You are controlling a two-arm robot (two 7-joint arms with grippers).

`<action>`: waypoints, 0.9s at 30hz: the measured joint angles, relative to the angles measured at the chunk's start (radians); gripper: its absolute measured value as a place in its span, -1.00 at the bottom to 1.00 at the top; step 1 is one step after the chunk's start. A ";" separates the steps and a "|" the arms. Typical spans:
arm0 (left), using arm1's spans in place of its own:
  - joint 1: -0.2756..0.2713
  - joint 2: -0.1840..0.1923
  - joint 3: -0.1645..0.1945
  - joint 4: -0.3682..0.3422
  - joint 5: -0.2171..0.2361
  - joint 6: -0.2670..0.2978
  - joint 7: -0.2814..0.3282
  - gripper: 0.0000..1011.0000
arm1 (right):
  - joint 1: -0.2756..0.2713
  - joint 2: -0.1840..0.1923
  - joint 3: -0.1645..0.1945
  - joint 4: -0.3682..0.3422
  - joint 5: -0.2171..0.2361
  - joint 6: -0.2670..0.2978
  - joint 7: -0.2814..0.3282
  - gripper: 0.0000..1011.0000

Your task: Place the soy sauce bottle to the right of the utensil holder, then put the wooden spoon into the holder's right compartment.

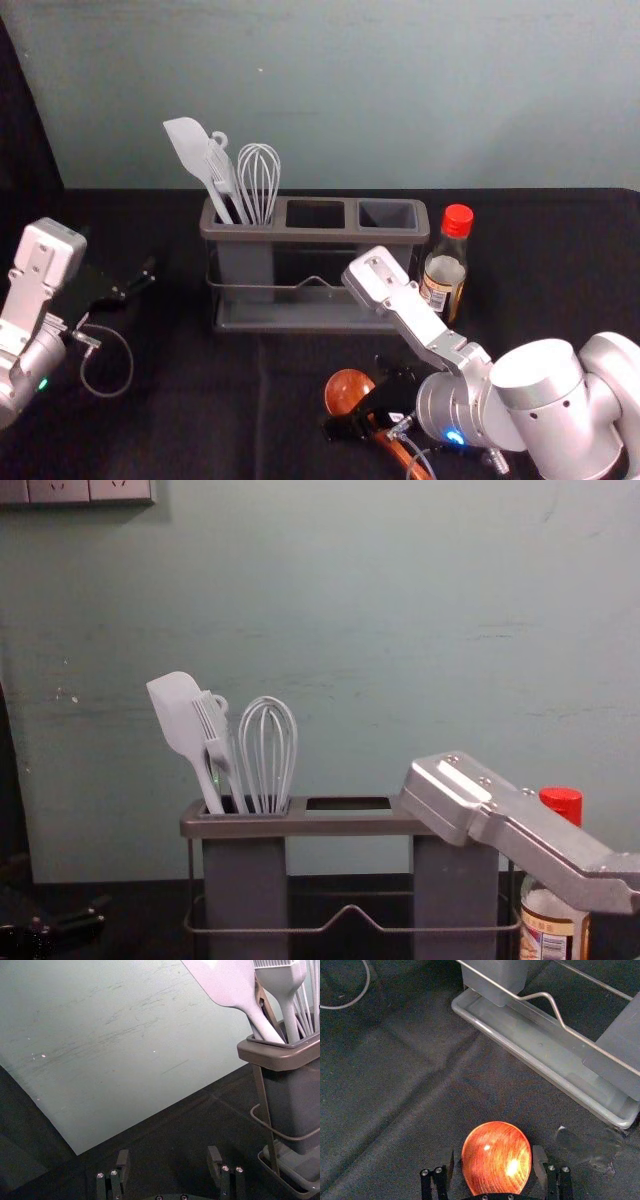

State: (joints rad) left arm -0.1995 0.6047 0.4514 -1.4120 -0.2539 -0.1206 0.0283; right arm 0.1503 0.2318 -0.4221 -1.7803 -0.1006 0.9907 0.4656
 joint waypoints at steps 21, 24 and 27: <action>0.000 0.000 0.000 0.000 0.000 0.000 0.000 1.00 | -0.012 -0.016 0.012 0.015 -0.045 -0.017 0.025 0.87; 0.000 0.000 0.000 0.000 0.000 0.000 0.000 1.00 | -0.015 -0.019 0.016 0.013 -0.049 -0.020 0.025 0.75; 0.000 0.000 0.000 0.000 0.000 0.000 0.000 1.00 | -0.020 -0.023 0.020 0.007 -0.057 -0.021 0.027 0.66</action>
State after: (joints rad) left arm -0.1995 0.6047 0.4514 -1.4119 -0.2539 -0.1205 0.0283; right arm 0.1302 0.2091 -0.4022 -1.7731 -0.1574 0.9696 0.4924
